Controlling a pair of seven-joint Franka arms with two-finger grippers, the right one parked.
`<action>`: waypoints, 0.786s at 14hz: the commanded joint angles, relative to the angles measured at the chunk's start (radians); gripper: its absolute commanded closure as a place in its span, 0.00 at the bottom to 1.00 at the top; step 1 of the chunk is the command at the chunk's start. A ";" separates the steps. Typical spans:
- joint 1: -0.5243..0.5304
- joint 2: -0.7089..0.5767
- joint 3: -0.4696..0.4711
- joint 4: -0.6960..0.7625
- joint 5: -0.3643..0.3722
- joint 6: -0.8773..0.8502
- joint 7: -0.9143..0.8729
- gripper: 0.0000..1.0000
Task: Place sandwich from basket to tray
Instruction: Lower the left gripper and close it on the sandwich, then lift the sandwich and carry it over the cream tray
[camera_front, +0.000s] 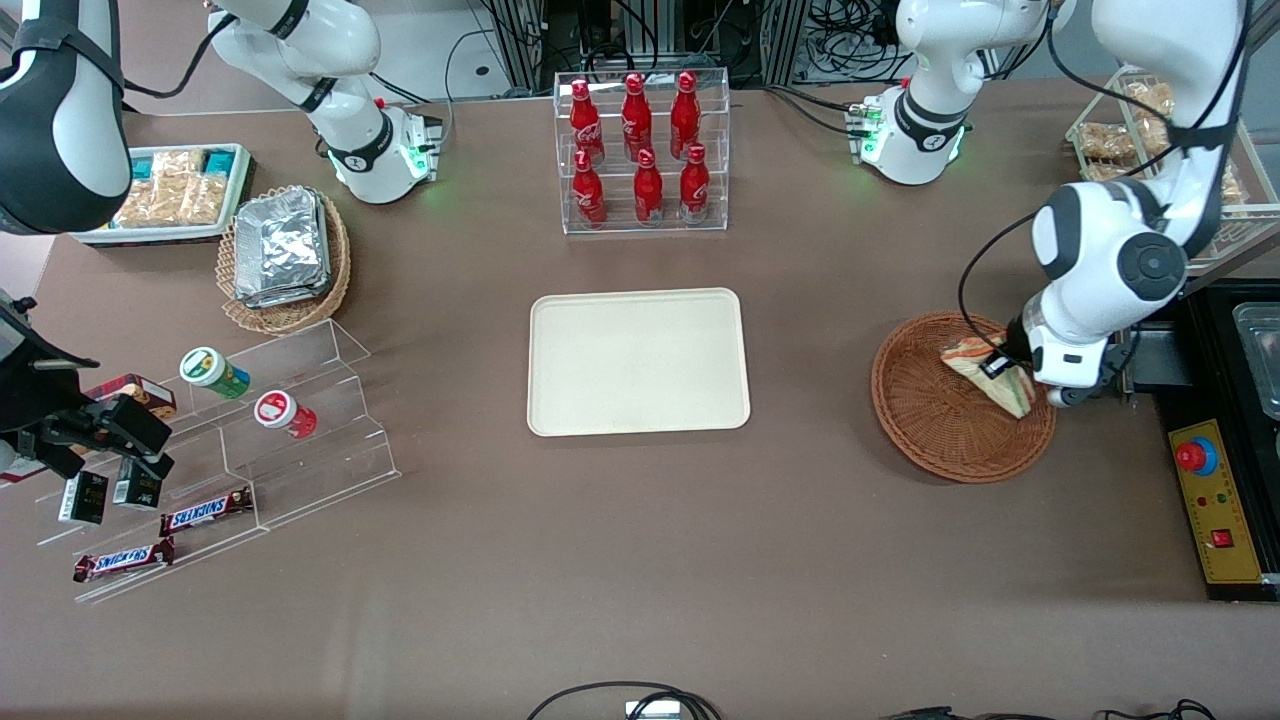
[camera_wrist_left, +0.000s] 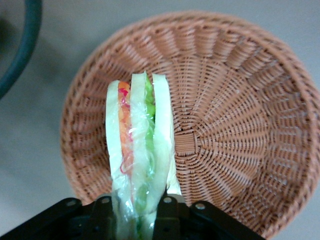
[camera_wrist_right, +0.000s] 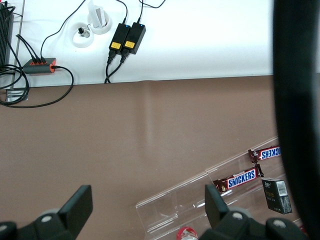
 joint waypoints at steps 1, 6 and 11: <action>-0.003 -0.006 -0.052 0.153 0.055 -0.208 0.000 1.00; -0.003 0.005 -0.175 0.299 0.048 -0.350 0.043 1.00; -0.003 0.045 -0.331 0.353 0.049 -0.345 0.115 1.00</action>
